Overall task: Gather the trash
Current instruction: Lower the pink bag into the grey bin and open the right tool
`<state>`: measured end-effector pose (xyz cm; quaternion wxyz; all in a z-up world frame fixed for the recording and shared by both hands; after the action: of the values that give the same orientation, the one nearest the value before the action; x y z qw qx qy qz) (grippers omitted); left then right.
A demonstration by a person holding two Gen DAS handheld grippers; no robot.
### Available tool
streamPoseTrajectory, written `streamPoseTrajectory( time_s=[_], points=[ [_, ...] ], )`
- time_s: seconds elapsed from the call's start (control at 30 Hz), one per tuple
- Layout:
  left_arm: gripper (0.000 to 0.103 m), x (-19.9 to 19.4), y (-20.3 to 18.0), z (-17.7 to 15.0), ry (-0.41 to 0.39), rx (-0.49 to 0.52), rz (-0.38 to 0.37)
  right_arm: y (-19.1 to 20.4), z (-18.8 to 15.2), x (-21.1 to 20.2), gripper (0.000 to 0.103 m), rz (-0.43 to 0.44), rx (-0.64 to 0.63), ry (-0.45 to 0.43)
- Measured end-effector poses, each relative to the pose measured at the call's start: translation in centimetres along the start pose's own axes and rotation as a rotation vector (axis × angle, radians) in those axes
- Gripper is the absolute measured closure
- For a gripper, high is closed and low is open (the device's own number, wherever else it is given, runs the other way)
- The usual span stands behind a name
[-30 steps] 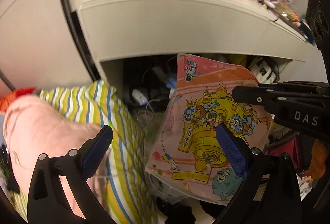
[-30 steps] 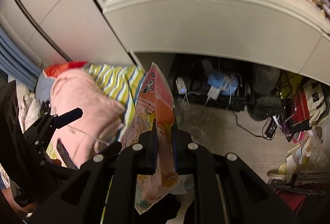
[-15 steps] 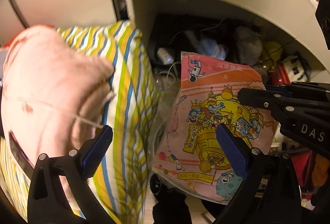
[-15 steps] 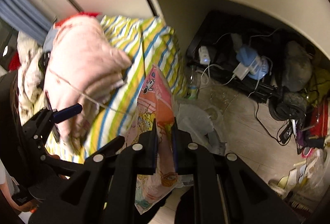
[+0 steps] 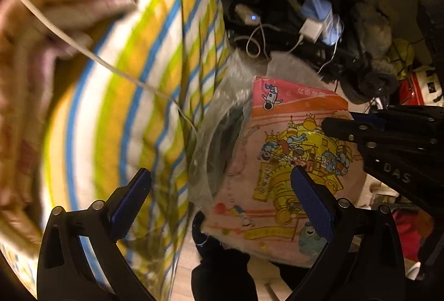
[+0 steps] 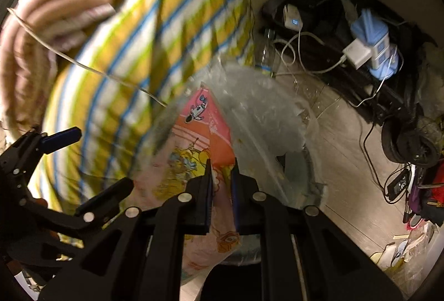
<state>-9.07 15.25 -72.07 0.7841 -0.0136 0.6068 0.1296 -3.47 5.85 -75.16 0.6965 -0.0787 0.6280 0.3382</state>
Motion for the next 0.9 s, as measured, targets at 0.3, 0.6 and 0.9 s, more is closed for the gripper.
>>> streamPoseTrajectory(
  time_s=[0.3, 0.6, 0.9],
  points=[
    [0.006, 6.4, -2.5, -0.7, 0.002, 0.081, -0.010, -3.1, -1.1, 6.5, 0.090, -0.007, 0.014, 0.034],
    [0.006, 10.3, -4.6, -2.5, 0.053, 0.124, -0.032, -4.6, -2.8, 10.9, 0.090, 0.030, 0.044, 0.091],
    [0.006, 9.4, -4.4, -2.1, 0.053, 0.132, -0.024, -4.5, -2.6, 9.4, 0.076, 0.037, 0.032, 0.086]
  ],
)
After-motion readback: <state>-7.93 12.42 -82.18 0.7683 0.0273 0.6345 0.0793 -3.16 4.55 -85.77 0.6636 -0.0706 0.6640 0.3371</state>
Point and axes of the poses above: each gripper's, at about its wrist camera, not at the fingertips, and x roughly the way its jaws point, y to its left, z to its top, the point moved 10 cm from there along x, roughly the way its jaws point, and after that the axes turned 9 degrees about z, right-handed, at the moved point
